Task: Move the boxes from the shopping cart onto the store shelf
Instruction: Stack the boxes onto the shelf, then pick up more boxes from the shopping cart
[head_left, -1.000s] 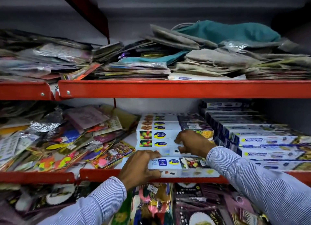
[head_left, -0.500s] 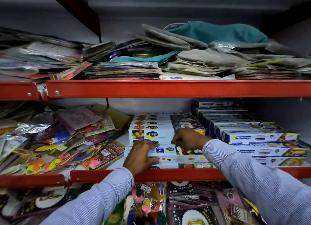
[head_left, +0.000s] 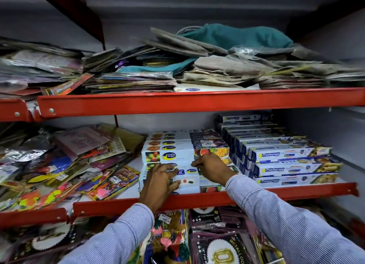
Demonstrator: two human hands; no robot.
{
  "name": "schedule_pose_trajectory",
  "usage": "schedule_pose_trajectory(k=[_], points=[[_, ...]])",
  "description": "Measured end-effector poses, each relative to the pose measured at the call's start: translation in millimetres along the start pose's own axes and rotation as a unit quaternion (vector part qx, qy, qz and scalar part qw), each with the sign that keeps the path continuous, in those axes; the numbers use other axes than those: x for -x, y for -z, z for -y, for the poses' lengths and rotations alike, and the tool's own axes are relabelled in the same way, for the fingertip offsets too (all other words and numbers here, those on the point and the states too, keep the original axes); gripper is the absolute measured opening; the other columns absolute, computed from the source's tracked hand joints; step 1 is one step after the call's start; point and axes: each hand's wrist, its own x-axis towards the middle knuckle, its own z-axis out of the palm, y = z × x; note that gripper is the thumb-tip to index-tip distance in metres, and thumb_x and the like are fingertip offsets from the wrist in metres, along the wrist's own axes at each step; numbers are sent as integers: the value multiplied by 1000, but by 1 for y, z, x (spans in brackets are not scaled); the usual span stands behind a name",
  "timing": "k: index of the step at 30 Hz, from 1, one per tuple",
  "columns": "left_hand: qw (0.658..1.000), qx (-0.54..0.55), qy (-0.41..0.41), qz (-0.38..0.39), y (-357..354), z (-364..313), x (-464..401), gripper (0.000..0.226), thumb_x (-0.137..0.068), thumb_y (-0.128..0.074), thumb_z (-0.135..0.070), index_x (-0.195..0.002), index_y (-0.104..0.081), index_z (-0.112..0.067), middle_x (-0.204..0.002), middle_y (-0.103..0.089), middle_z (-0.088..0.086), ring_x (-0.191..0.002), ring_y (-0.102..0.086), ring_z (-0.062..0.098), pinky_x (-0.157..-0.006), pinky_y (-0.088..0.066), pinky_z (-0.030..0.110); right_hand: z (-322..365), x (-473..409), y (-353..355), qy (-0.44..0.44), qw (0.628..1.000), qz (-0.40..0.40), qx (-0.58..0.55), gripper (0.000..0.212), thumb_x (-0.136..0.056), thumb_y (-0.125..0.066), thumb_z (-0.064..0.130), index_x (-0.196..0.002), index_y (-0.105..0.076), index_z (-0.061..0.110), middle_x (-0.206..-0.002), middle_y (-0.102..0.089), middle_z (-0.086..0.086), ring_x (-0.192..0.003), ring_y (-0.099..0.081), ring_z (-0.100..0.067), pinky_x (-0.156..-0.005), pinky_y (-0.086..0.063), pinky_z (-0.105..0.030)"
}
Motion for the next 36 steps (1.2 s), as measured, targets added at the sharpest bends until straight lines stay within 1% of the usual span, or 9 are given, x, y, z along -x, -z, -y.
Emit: schedule_pose_trajectory(k=[11, 15, 18, 22, 25, 27, 32, 34, 36], points=[[999, -16, 21, 25, -1, -4, -1, 46, -94, -61, -45, -136, -60, -28, -141, -56, -6, -130, -41, 20, -111, -35, 38, 5, 3, -6, -13, 1000, -16, 15, 46, -88, -48, -9, -122, -69, 15, -132, -65, -12, -119, -63, -28, -107, -49, -38], [996, -87, 5, 24, 10, -16, 15, 62, -93, -51, -58, -147, -44, -29, -152, -45, -2, -140, -34, 25, -117, -26, 48, 16, 17, 2, 0, 999, 14, 48, 48, -89, -45, -2, -133, -58, 12, -137, -61, -14, -123, -58, -31, -103, -50, -41], [996, -89, -25, -14, 16, -23, 47, 69, -90, -55, -58, -149, -40, -26, -153, -43, 1, -139, -37, 28, -114, -34, 56, 28, 44, -2, 53, 994, -49, 86, 51, -89, -48, 3, -139, -50, 9, -144, -53, -14, -135, -47, -31, -109, -45, -40], [993, -91, -63, -28, 15, -27, 101, 64, -87, -57, -53, -144, -47, -25, -147, -49, 4, -132, -45, 29, -109, -41, 53, 43, 94, -29, 65, 992, -81, 75, 55, -94, -45, 21, -148, -35, 18, -157, -38, -7, -146, -29, -32, -119, -33, -46], [995, -87, -51, -2, 8, -24, 151, 65, -83, -58, -52, -142, -49, -27, -144, -54, 5, -129, -50, 29, -110, -38, 50, 46, 132, -57, 62, 993, -67, 68, 59, -94, -46, 28, -150, -31, 20, -159, -34, -4, -149, -23, -29, -124, -21, -42], [996, -81, -38, 32, -1, -18, 187, 64, -82, -56, -52, -140, -50, -27, -141, -55, 5, -128, -50, 29, -108, -36, 49, 46, 156, -81, 65, 995, -49, 65, 57, -94, -44, 30, -149, -34, 18, -157, -37, -5, -148, -25, -28, -124, -19, -40], [992, -54, -2, 114, -20, -7, 261, 59, -83, -58, -45, -136, -58, -18, -144, -55, 10, -130, -49, 34, -107, -42, 52, 43, 206, -138, 61, 997, -29, 28, 49, -89, -54, 22, -136, -53, 8, -140, -57, -14, -134, -47, -35, -117, -36, -44], [985, -54, 23, 161, -31, -3, 290, 59, -82, -65, -43, -135, -59, -19, -144, -55, 10, -130, -50, 34, -106, -43, 52, 38, 225, -166, 56, 998, 4, 6, 50, -87, -57, 20, -135, -54, 6, -138, -57, -15, -130, -49, -37, -112, -42, -45], [976, -57, 43, 204, -46, 1, 324, 57, -83, -62, -45, -135, -59, -19, -145, -55, 9, -129, -52, 35, -104, -45, 52, 30, 248, -198, 35, 998, 49, -22, 50, -88, -55, 20, -136, -52, 7, -140, -56, -14, -131, -48, -35, -111, -43, -43]])
